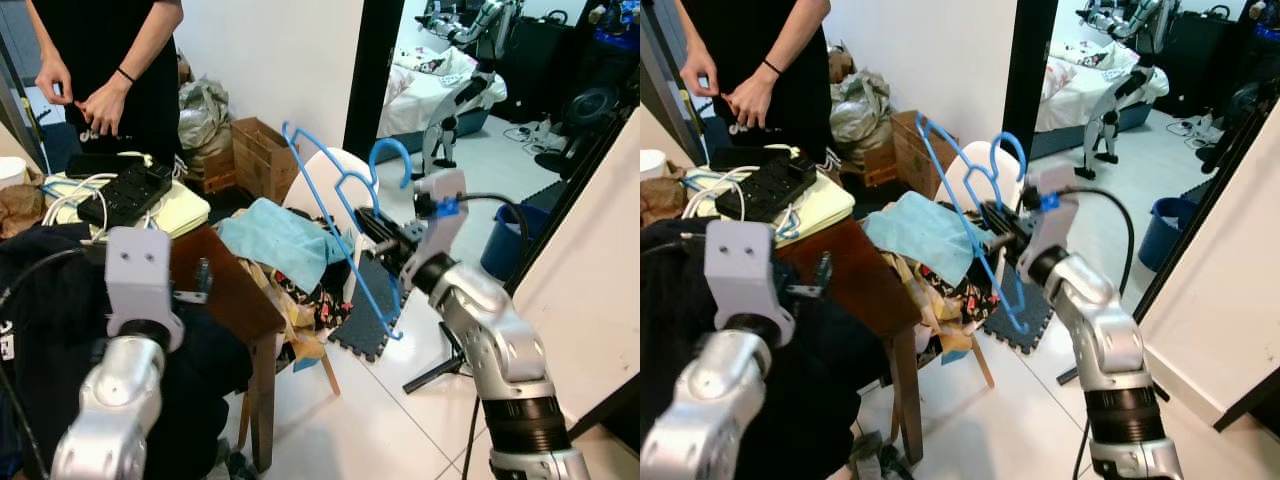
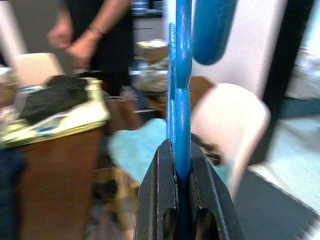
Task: Hang hanger
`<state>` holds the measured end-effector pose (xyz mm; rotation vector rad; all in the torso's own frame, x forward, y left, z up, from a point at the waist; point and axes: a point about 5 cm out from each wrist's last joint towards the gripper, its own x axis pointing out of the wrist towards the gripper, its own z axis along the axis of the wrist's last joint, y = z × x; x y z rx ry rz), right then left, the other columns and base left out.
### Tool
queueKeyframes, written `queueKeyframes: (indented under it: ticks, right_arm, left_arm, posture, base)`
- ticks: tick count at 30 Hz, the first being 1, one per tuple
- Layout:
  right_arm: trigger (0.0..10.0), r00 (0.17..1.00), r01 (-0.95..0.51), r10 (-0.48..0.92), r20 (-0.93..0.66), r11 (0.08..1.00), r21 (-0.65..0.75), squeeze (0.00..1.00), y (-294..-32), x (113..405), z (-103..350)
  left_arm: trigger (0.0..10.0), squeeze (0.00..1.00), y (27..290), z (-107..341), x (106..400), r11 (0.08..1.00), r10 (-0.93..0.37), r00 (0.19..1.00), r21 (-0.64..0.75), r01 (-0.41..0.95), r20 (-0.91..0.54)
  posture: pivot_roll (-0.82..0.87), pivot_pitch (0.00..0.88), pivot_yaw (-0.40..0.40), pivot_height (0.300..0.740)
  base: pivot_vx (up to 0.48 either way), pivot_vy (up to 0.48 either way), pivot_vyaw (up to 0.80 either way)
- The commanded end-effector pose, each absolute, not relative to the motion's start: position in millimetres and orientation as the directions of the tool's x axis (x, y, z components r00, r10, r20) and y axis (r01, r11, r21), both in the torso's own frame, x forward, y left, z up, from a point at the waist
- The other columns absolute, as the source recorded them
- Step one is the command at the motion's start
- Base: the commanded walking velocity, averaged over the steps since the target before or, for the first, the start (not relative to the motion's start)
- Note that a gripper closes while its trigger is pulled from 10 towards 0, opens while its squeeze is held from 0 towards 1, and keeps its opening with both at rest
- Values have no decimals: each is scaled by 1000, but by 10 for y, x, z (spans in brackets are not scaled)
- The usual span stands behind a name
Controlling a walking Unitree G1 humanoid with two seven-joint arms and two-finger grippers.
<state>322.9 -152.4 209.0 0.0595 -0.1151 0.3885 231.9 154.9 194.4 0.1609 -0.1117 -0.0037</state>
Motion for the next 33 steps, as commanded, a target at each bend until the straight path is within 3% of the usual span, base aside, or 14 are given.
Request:
queueKeyframes:
  ticks: [1, 2, 6, 13, 20, 33]
  right_arm:
    - [10000, 960, -260, 255, 119, 965, 31, 0, -1741, 3182, 2072]
    - [10000, 960, -260, 255, 119, 965, 31, 0, -1741, 3182, 2072]
    - [10000, 998, 47, -42, -39, 990, 135, 0, -2294, 2813, 1656]
    - [10000, 994, 71, -55, -96, 984, 166, 0, -2292, 2577, 1500]
    - [10000, 988, 49, -32, -153, 993, 104, 0, -2185, 2388, 1434]
    - [10000, 978, 29, -9, -207, 995, 94, 0, -2174, 2224, 1341]
  left_arm:
    - [10000, 0, 1569, 2017, 2284, 982, -33, 987, 189, 3, 156]
    - [10000, 0, 1569, 2017, 2284, 982, -33, 987, 189, 3, 156]
    - [10000, 0, 1718, 1979, 2078, 986, 40, 983, 153, -68, 181]
    - [10000, 0, 1803, 1820, 1874, 984, 147, 981, 84, -158, 123]
    - [10000, 0, 1796, 1545, 1615, 975, 220, 975, -14, -220, -6]
    - [10000, 0, 1790, 1442, 1647, 973, 209, 977, -90, -211, -32]
  posture:
    - [-55, 0, -45, 740]
    - [-55, 0, -45, 740]
    - [-60, 0, -45, 740]
    - [-53, 0, -44, 740]
    - [-69, 0, -54, 740]
    - [-81, 0, -47, 740]
  base:
    - [0, 0, 0]
    - [0, 0, 0]
    - [0, 0, 0]
    - [0, 0, 0]
    - [0, 0, 0]
    - [0, 0, 0]
